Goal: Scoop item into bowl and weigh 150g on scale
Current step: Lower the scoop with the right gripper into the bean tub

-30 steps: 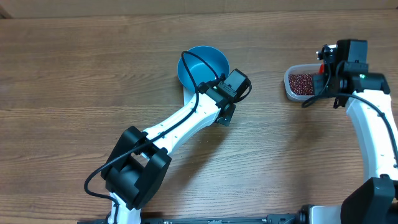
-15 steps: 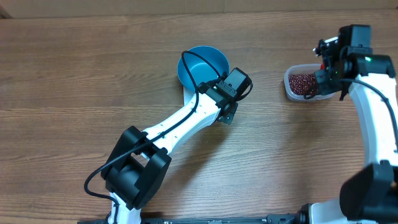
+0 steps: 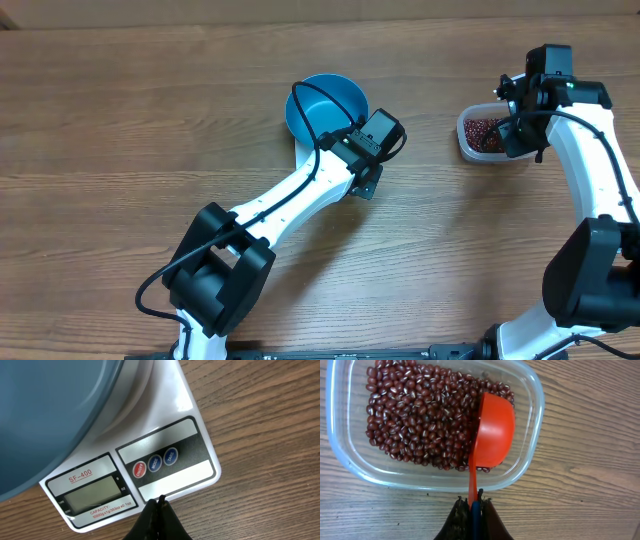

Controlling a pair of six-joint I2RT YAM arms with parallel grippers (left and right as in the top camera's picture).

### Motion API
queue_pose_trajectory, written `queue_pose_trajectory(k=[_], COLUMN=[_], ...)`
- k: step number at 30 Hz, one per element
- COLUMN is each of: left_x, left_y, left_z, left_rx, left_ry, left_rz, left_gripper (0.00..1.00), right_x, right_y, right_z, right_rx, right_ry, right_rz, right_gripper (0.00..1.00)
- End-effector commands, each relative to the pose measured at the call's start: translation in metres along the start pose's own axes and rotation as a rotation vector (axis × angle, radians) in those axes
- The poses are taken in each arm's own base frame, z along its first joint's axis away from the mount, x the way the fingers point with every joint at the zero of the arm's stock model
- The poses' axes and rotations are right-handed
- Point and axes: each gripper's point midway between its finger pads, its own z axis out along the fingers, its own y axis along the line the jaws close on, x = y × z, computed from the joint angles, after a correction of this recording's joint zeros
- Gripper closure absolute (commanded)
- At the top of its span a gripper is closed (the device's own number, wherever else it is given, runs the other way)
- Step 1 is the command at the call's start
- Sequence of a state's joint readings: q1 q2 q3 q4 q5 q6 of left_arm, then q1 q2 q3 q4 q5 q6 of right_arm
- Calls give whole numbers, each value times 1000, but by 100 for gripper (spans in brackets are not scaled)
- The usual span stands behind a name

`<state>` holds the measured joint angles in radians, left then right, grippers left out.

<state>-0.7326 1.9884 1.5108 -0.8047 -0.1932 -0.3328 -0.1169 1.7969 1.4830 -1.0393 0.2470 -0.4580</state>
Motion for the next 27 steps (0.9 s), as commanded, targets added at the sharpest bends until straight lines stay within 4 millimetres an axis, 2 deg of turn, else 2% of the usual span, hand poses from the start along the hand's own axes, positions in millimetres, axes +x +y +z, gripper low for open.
queue_pose_trajectory(k=[1,11,21,27], left_x=[2,2,1,1], left_y=[-5,-8,-11,-11], left_z=[3,3,3,3], left_rx=[23,41,55,56], left_ry=[9,9,7,8], left_rz=[17,16,15,15], left_gripper=[96,96,96,96], right_x=[-1,-3,-8,-6], right_y=[-4,15,30,37], right_z=[3,20,19,30], right_rx=[20,-75,-128,-159], right_ry=[9,25,7,28], right_rz=[16,1,-49,-61], right_gripper=[96,96,96,96])
